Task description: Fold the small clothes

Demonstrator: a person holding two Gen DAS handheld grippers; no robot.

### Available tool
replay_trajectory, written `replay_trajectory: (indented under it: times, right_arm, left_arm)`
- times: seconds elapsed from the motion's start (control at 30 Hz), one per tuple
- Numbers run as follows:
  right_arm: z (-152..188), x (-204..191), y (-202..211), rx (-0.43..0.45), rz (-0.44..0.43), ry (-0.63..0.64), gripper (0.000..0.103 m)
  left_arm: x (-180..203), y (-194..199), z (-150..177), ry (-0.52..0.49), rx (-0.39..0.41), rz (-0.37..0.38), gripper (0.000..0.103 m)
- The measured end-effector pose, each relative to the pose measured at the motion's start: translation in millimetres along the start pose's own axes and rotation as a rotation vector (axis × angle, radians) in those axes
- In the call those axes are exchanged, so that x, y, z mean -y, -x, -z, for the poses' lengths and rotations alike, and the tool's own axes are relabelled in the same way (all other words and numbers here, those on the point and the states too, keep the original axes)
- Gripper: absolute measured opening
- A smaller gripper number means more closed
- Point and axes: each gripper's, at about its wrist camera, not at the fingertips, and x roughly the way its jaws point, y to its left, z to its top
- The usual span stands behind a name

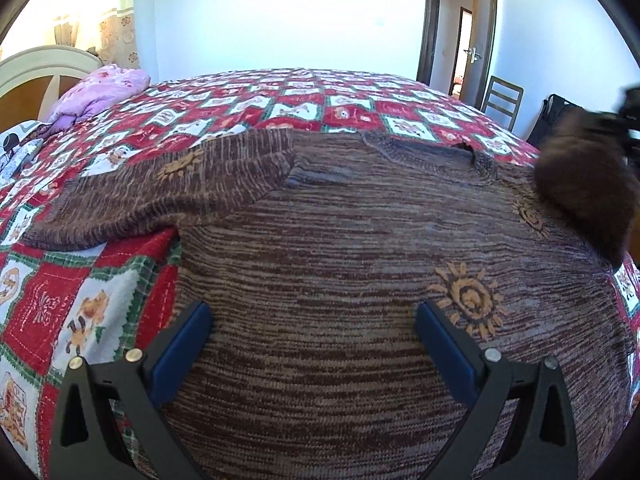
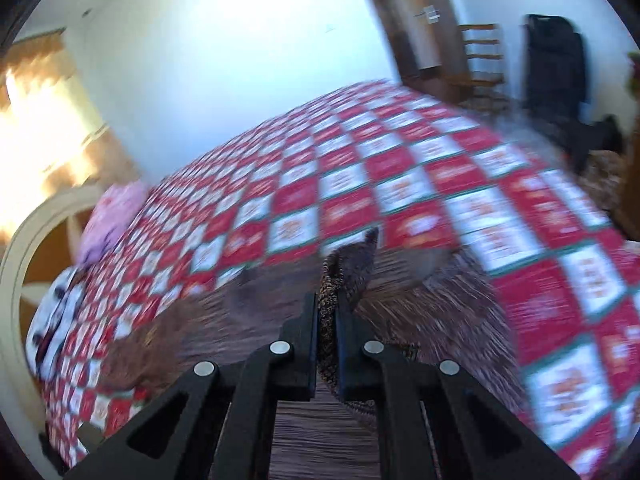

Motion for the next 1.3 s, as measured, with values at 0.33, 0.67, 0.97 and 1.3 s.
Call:
replay_trajectory:
  times: [0.33,0.67,0.97,1.3]
  right_arm:
    - [56.3,-39.5,-106.2,-0.102,-0.086,0.008,0.01]
    - [50.3,-3.3,-64.0,-0.029,-0.384,-0.19,0.044]
    - [95.6,-15.9,-58.0,-0.136,-0.064,0.069,0.011]
    - [112.0,-53.4,-81.2,-0.166,-0.243,0.006,0.014]
  left_arm:
    - [-1.0,1.3,1.8,0.008,0.013,0.02,0.103]
    - [0.0,1.6,2.3,0.004,0.013,0.017,0.103]
    - [0.8,0.6,1.7,-0.002,0.014,0.01,0.103]
    - [0.1,0.3,1.9,-0.004,0.015,0.01,0.103]
